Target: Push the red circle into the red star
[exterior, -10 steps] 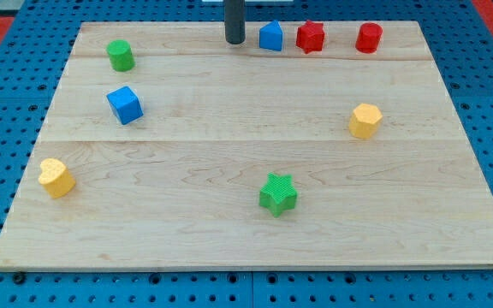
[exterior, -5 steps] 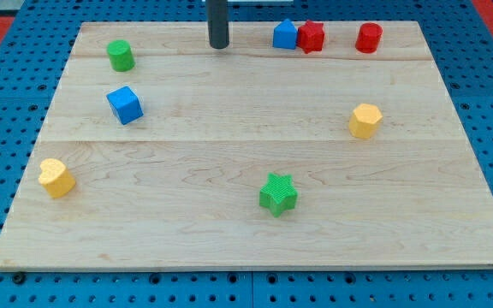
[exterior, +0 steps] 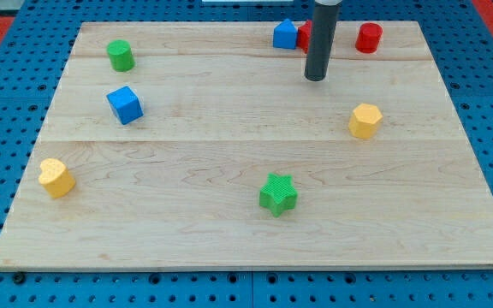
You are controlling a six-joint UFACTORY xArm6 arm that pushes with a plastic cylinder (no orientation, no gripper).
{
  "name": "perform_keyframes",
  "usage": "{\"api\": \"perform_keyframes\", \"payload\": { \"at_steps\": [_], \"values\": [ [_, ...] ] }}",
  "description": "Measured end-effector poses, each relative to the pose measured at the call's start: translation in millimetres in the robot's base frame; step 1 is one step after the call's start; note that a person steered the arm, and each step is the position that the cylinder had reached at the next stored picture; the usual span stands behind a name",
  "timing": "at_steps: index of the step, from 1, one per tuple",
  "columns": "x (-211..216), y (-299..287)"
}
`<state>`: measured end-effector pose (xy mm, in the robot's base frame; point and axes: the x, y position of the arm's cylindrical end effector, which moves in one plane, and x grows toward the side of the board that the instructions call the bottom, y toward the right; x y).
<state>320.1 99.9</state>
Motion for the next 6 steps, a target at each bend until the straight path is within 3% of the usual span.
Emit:
{"api": "perform_keyframes", "payload": {
  "at_steps": [2, 3, 6],
  "values": [
    [21, 30],
    [25, 103],
    [-43, 99]
  ]
}}
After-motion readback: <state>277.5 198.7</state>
